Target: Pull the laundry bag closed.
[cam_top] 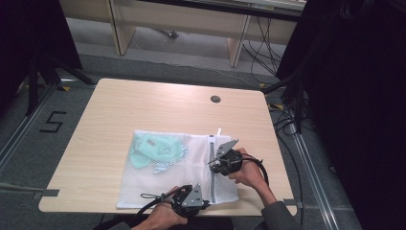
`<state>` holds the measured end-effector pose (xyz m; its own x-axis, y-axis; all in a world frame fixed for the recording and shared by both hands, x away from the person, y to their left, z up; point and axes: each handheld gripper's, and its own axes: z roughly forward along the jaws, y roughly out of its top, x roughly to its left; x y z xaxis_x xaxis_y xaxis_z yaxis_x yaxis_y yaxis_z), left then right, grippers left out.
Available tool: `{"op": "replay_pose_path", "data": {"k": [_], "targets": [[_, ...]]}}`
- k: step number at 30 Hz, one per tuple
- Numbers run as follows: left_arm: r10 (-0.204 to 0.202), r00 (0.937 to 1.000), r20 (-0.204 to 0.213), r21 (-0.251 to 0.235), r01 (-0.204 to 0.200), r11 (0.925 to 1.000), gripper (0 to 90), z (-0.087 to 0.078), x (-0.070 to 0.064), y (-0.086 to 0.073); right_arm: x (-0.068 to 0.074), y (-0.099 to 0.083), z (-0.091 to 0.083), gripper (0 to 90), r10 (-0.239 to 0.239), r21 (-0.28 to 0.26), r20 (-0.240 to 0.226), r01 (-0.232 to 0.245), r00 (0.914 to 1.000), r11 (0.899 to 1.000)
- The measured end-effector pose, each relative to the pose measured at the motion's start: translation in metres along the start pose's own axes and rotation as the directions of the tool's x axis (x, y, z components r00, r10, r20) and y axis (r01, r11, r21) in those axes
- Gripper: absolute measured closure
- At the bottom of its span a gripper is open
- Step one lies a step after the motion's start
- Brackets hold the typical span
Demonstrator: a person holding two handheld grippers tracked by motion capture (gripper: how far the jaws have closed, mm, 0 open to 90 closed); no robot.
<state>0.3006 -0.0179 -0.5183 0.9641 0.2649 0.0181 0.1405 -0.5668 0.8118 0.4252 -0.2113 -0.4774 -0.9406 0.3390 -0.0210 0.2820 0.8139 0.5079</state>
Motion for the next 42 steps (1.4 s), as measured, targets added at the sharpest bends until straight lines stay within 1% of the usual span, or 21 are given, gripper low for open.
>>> {"op": "replay_pose_path", "data": {"k": [1, 6, 8, 10, 13, 14, 15, 16, 18, 20, 24, 25, 28, 29, 34, 36, 37, 38, 39, 41, 42], "targets": [[0.001, 1.0000, -0.003, 0.001, -0.001, 1.0000, 89.0, 0.000, 0.000, 0.000, 0.000, 0.000, -0.001, 86.2, 0.009, 0.000, 0.004, -0.009, 1.0000, 1.000], [-0.012, 0.9999, -0.001, -0.004, 0.012, 0.9999, 89.0, 0.000, 0.000, -0.001, -0.004, 0.002, 0.001, 86.2, 0.007, -0.009, 0.003, -0.007, 1.0000, 1.000], [-0.011, 0.9999, -0.002, -0.004, 0.011, 0.9999, 89.0, 0.000, 0.000, -0.001, -0.006, 0.003, 0.001, 86.2, 0.002, -0.011, 0.001, -0.002, 1.0000, 1.000], [-0.006, 0.9998, -0.019, -0.006, 0.006, 1.0000, 89.0, 0.000, -0.001, -0.001, -0.007, 0.003, 0.001, 86.3, 0.009, -0.015, 0.009, -0.009, 0.9999, 1.000], [-0.010, 0.9999, -0.013, -0.006, 0.010, 0.9999, 89.0, 0.000, 0.000, 0.000, -0.011, 0.004, 0.003, 86.3, 0.010, -0.021, 0.013, -0.010, 0.9999, 1.000], [-0.008, 0.9999, -0.013, -0.005, 0.008, 1.0000, 89.0, 0.000, 0.000, 0.000, -0.012, 0.004, 0.003, 86.2, 0.012, -0.017, 0.006, -0.012, 0.9999, 1.000], [0.001, 0.9998, -0.021, -0.001, -0.001, 1.0000, 89.0, 0.000, -0.001, -0.001, -0.013, 0.005, 0.003, 86.3, 0.015, -0.024, 0.016, -0.014, 0.9998, 1.000], [-0.010, 0.9999, -0.010, -0.006, 0.010, 0.9999, 89.0, 0.001, -0.002, -0.001, -0.014, 0.005, 0.003, 86.3, 0.014, -0.023, 0.016, -0.014, 0.9998, 1.000], [-0.003, 1.0000, -0.001, 0.003, 0.003, 1.0000, 89.0, 0.001, -0.005, -0.001, -0.018, 0.006, 0.003, 86.3, 0.014, -0.020, 0.039, -0.013, 0.9991, 1.000], [0.002, 1.0000, 0.001, 0.005, -0.002, 1.0000, 89.0, 0.003, -0.006, -0.001, -0.022, 0.005, 0.004, 86.3, 0.036, -0.033, 0.027, -0.035, 0.9990, 0.999], [-0.004, 1.0000, 0.006, 0.013, 0.004, 0.9999, 89.0, 0.002, -0.004, -0.001, -0.025, 0.005, 0.006, 86.3, 0.036, -0.017, 0.038, -0.035, 0.9986, 0.999], [-0.008, 1.0000, 0.001, 0.008, 0.008, 0.9999, 89.0, 0.002, -0.004, -0.001, -0.025, 0.006, 0.007, 86.3, 0.051, -0.021, 0.038, -0.051, 0.9980, 0.998], [-0.021, 0.9997, 0.010, 0.003, 0.021, 0.9998, 89.0, 0.002, -0.004, -0.001, -0.027, 0.008, 0.009, 86.3, 0.044, -0.021, 0.044, -0.043, 0.9981, 0.999], [-0.023, 0.9997, 0.011, 0.002, 0.023, 0.9997, 89.0, 0.002, -0.004, -0.001, -0.028, 0.008, 0.010, 86.3, 0.025, -0.018, 0.048, -0.024, 0.9986, 1.000], [-0.010, 0.9999, 0.014, 0.010, 0.010, 0.9999, 88.9, 0.001, -0.003, -0.001, -0.032, 0.010, 0.010, 86.3, 0.022, -0.011, 0.056, -0.022, 0.9982, 1.000], [-0.018, 0.9997, 0.019, 0.010, 0.017, 0.9998, 88.9, 0.001, -0.003, -0.001, -0.034, 0.011, 0.010, 86.3, 0.043, -0.012, 0.075, -0.042, 0.9963, 0.999], [-0.007, 0.9998, 0.016, 0.020, 0.007, 0.9998, 88.9, 0.001, -0.002, -0.001, -0.035, 0.011, 0.010, 86.3, 0.044, -0.011, 0.070, -0.043, 0.9965, 0.999], [-0.008, 0.9998, 0.017, 0.018, 0.007, 0.9998, 88.9, 0.001, -0.002, -0.001, -0.037, 0.011, 0.011, 86.3, 0.032, -0.013, 0.078, -0.031, 0.9964, 0.999], [-0.009, 0.9998, 0.018, 0.019, 0.008, 0.9998, 88.9, 0.001, -0.002, -0.001, -0.037, 0.011, 0.011, 86.3, 0.044, -0.010, 0.078, -0.043, 0.9960, 0.999], [-0.020, 0.9996, 0.021, 0.011, 0.020, 0.9997, 88.9, 0.001, -0.003, -0.001, -0.039, 0.012, 0.013, 86.3, 0.043, -0.012, 0.090, -0.043, 0.9950, 0.999], [-0.017, 0.9997, 0.015, 0.010, 0.017, 0.9998, 88.9, 0.001, -0.003, -0.001, -0.040, 0.012, 0.012, 86.3, 0.062, -0.012, 0.087, -0.061, 0.9943, 0.998]]}}
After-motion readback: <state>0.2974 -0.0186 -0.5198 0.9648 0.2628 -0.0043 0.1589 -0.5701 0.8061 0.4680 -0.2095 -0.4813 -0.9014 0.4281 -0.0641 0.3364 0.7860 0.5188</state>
